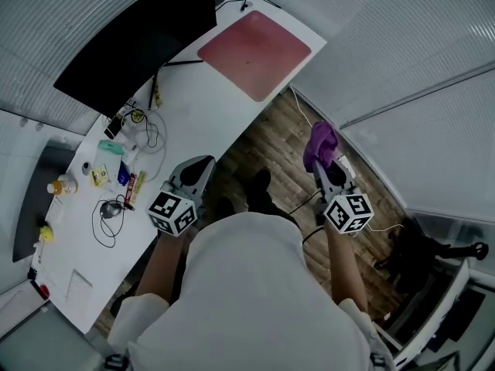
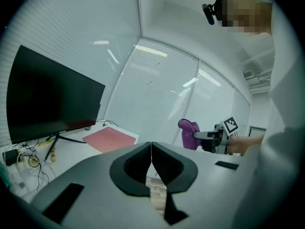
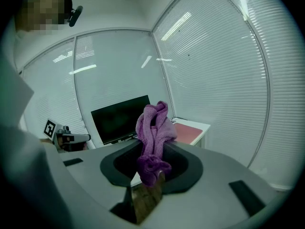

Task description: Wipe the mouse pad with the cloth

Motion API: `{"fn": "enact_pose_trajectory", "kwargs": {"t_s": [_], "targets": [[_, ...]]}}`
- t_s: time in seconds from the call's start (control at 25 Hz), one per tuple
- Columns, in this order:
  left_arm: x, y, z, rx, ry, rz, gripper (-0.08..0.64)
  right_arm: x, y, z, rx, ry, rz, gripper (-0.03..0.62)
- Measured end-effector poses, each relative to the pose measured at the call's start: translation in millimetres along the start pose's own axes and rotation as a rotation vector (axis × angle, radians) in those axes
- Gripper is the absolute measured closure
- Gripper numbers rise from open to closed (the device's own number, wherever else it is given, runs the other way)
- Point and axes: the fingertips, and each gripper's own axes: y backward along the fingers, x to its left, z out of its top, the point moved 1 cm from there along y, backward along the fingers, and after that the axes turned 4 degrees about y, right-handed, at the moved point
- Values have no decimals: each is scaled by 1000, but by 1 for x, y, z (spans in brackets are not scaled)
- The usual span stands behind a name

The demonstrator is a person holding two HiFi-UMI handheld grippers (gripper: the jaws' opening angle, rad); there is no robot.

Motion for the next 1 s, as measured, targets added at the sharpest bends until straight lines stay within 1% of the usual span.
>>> {"fn": "enact_pose_trajectory", "kwargs": {"t_s": [0.36, 0.8, 1.0], "targets": [[2, -69, 14, 18, 1, 40, 541, -60, -47, 21, 25, -12, 56, 471], [2, -151, 31, 28, 1, 126, 541, -141, -103, 43, 49, -39, 134, 471], [1, -185, 36, 32, -19, 164, 541, -170, -124, 52, 66, -42, 168, 471]]}}
